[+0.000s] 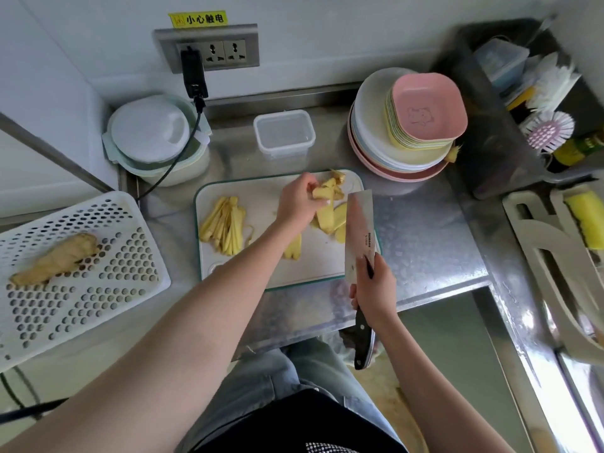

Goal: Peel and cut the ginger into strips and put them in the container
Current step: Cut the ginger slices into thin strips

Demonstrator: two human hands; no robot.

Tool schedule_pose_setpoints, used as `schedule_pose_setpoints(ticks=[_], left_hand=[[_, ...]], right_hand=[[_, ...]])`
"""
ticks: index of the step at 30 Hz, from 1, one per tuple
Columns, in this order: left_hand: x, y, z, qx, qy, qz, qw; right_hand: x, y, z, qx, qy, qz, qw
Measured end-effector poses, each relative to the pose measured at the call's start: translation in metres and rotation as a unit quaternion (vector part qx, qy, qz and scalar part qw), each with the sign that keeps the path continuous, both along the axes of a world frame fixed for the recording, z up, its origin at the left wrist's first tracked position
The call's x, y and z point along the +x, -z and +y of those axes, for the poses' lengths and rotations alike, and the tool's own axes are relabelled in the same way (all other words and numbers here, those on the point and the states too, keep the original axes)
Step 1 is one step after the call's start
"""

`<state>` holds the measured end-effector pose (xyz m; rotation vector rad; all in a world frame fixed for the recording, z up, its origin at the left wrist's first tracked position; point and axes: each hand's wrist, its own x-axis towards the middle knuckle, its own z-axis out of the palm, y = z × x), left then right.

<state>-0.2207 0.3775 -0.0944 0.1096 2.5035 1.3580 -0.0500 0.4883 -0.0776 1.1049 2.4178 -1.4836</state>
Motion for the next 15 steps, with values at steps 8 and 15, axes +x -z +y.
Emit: schedule_pose_setpoints(ticks=[8, 15], left_hand=[[0.008, -0.003, -0.068, 0.05, 0.023, -0.231, 0.971], [0.023, 0.012, -0.07, -0.127, 0.071, -0.015, 0.989]], right_hand=[[-0.007, -0.002, 0.007, -0.033, 0.065, 0.015, 0.997], [-0.01, 0.0, -0.003, -0.043, 0.074, 0.02, 0.996]])
